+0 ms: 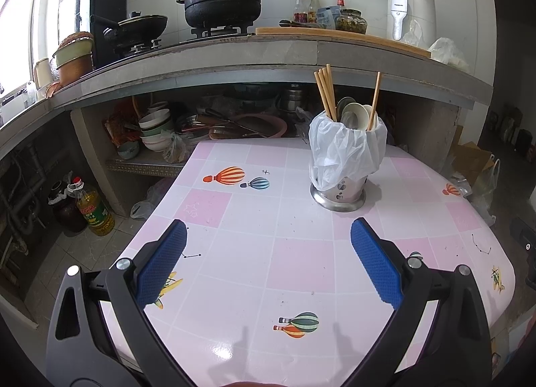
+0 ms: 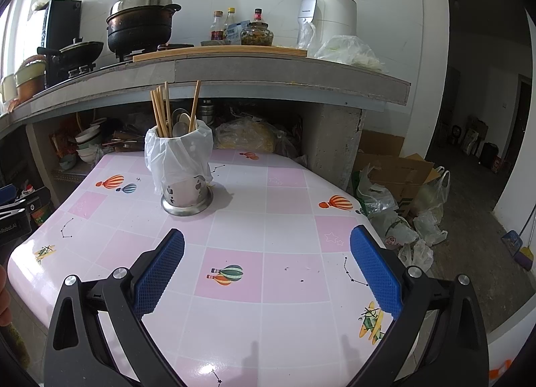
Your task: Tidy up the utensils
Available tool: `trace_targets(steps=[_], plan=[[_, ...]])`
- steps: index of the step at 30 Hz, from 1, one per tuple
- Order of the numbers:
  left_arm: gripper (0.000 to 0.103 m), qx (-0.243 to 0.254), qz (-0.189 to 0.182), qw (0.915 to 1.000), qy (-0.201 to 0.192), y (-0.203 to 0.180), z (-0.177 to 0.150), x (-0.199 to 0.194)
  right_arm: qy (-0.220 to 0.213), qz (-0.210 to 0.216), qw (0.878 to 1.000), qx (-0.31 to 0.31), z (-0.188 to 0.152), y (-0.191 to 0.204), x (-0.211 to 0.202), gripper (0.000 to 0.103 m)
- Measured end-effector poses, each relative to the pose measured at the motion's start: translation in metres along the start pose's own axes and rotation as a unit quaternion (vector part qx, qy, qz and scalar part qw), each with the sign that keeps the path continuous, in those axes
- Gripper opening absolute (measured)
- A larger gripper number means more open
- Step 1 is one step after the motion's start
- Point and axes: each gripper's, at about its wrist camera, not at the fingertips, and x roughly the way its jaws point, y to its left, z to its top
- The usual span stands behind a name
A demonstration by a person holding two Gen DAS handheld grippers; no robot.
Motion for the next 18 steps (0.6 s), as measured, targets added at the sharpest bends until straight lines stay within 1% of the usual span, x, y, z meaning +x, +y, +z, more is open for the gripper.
trace_targets(steps=[18], plan=[[0.095, 0.000, 0.001, 1.0000, 0.000, 0.0002, 0.0003, 0.0002, 0.000, 0.000, 1.000, 0.000, 0.0000, 0.0003, -0.0003, 0.097]])
